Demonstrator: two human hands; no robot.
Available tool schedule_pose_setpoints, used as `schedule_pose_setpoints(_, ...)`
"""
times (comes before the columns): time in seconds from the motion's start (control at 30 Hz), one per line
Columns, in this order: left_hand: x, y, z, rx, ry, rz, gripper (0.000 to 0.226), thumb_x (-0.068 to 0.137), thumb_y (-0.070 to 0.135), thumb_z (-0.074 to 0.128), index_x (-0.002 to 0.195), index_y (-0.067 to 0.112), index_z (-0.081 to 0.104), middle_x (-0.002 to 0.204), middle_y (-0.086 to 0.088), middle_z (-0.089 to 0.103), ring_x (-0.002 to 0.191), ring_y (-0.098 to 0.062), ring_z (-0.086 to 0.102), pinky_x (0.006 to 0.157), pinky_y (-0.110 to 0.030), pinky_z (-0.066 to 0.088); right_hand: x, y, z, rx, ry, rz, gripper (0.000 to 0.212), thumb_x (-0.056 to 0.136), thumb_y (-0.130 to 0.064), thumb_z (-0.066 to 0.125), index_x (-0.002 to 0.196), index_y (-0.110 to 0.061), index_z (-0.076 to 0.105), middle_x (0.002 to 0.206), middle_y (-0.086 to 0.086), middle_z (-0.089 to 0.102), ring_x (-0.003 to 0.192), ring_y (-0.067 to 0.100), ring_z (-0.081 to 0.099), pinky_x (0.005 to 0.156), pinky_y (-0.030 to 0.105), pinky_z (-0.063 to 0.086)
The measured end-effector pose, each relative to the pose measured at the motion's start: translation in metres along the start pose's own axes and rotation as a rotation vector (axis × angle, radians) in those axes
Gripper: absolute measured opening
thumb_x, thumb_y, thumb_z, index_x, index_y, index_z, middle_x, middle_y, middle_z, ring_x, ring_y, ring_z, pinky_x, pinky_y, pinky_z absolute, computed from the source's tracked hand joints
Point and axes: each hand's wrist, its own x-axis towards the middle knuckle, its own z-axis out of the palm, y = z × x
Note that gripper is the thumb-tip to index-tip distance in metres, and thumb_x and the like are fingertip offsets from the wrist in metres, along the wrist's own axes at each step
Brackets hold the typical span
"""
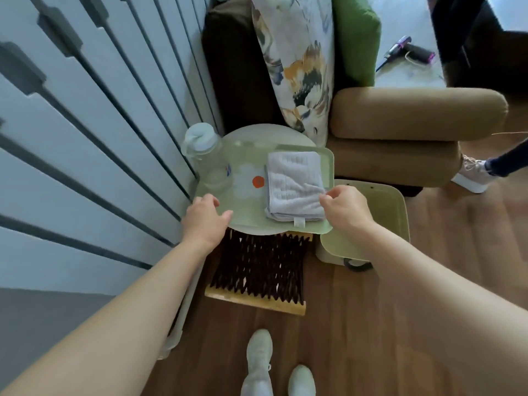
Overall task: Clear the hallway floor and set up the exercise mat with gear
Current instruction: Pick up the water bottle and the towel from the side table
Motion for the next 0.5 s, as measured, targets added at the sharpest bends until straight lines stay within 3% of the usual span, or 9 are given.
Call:
schedule_pose_setpoints(0.2, 0.076, -0.024, 0.042, 0.077, -0.025, -0.054, 0.058, 0.085, 0.038, 0.062, 0.129, 0.004, 0.044, 0.131, -0.016, 0.044, 0.12, -0.034, 0.046, 0.101, -0.046, 0.04, 0.067, 0.022, 0.052, -0.095, -0.01, 0.067, 0.029, 0.095, -0.023, 0.045, 0.097, 0.001, 0.061, 0.093, 0.016, 0.064, 0.082, 0.03, 0.06, 0.074, 0.041, 0.05)
schedule_pose_setpoints(0.27, 0.095, -0.03, 0.057, 0.083, -0.026, -0.099, 0.068, 0.084, 0.041, 0.063, 0.133, 0.003, 0.038, 0.135, -0.018, 0.04, 0.123, -0.035, 0.043, 0.103, -0.046, 0.039, 0.086, 0.028, 0.07, -0.129, 0.023, 0.096, 0.028, 0.095, -0.028, 0.044, 0.103, -0.005, 0.057, 0.11, 0.016, 0.059, 0.099, 0.031, 0.056, 0.08, 0.04, 0.048)
schedule_pose_setpoints(0.33, 0.11, -0.036, 0.07, 0.107, -0.016, -0.164, 0.078, 0.082, 0.046, 0.064, 0.137, 0.003, 0.031, 0.139, -0.019, 0.034, 0.128, -0.036, 0.036, 0.105, -0.046, 0.036, 0.101, 0.034, 0.084, -0.175, 0.082, 0.13, 0.039, 0.095, -0.033, 0.044, 0.122, -0.005, 0.049, 0.129, 0.017, 0.044, 0.117, 0.033, 0.043, 0.094, 0.043, 0.041)
schedule_pose_setpoints(0.5, 0.138, -0.048, 0.092, 0.044, -0.005, -0.288, 0.1, 0.074, 0.053, 0.07, 0.144, 0.006, 0.017, 0.146, -0.019, 0.023, 0.134, -0.038, 0.025, 0.108, -0.05, 0.029, 0.13, 0.048, 0.104, -0.156, 0.153, 0.244, 0.068, 0.089, -0.052, 0.047, 0.136, -0.006, 0.032, 0.14, 0.016, 0.033, 0.128, 0.034, 0.031, 0.103, 0.047, 0.032)
